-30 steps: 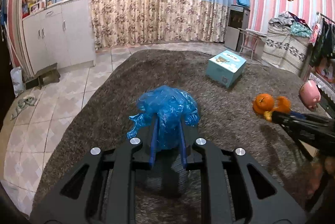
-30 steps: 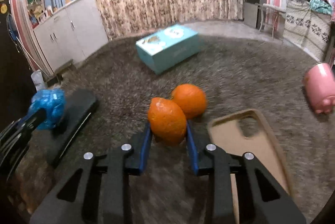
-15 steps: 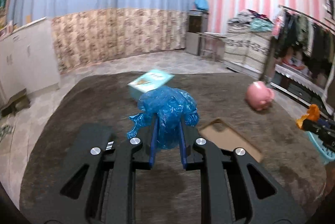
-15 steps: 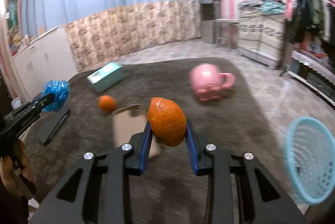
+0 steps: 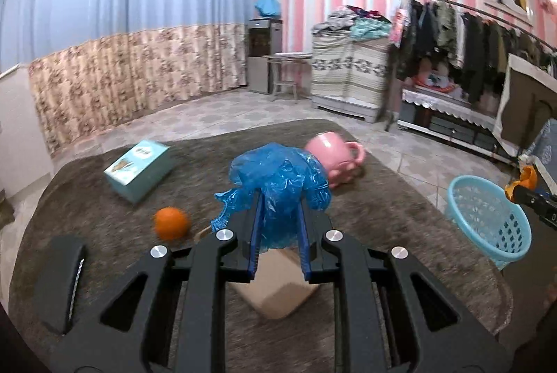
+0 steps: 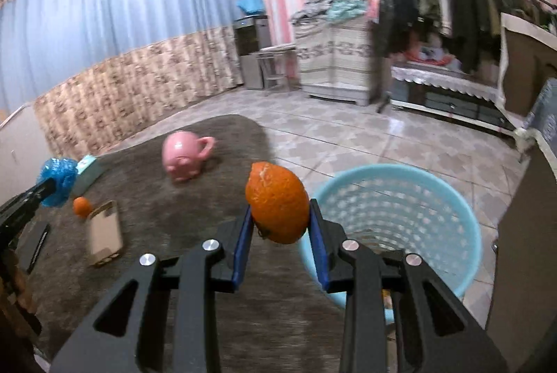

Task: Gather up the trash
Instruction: 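Carry the blue plastic bag and orange over the light blue basket, then open the left tool to drop the blue plastic bag into the basket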

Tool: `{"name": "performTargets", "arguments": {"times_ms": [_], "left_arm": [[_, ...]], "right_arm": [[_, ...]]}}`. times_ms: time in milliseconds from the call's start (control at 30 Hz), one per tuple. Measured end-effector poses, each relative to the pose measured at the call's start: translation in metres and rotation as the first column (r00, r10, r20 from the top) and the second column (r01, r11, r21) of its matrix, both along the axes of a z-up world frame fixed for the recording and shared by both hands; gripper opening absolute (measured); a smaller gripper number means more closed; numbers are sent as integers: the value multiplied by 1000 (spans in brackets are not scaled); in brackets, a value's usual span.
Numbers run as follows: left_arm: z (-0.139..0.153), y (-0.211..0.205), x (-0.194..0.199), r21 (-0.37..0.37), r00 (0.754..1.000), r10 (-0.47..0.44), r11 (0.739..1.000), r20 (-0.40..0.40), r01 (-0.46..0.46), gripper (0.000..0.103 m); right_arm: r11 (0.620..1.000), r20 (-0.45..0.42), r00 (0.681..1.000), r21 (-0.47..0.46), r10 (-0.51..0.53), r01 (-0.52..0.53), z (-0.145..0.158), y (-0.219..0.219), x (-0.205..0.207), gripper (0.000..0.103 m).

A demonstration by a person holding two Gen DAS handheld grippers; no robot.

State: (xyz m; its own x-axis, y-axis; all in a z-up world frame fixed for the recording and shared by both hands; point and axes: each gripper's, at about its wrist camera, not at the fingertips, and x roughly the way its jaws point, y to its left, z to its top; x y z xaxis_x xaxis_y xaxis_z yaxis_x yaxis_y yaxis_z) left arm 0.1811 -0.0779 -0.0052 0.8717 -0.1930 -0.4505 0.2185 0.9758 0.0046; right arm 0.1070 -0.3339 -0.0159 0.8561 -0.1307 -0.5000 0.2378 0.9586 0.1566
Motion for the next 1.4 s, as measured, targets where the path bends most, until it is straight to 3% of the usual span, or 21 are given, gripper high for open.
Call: {"name": "performTargets", "arguments": {"times_ms": [300, 500, 700, 1000, 1400], "left_arm": [[7, -67, 8, -25, 992, -126, 992, -15, 125, 17], [7, -108, 13, -27, 982, -188, 982, -17, 188, 17], [-1, -142, 23, -58, 969, -240, 970, -55, 237, 17], [-20, -211, 27, -44, 935, -340, 940, -98, 338, 17], [-34, -294, 25, -23, 869, -484, 875, -105, 484, 17]], "right_arm": [[997, 4, 997, 3, -81, 81, -3, -37, -8, 32], [989, -11, 990, -41, -142, 141, -6, -58, -10, 32], [976, -2, 976, -8, -218, 218, -9, -87, -14, 32], [963, -26, 963, 5, -269, 269, -20, -112, -8, 32], [931, -79, 929, 17, -361, 364, -36, -147, -20, 32]]}}
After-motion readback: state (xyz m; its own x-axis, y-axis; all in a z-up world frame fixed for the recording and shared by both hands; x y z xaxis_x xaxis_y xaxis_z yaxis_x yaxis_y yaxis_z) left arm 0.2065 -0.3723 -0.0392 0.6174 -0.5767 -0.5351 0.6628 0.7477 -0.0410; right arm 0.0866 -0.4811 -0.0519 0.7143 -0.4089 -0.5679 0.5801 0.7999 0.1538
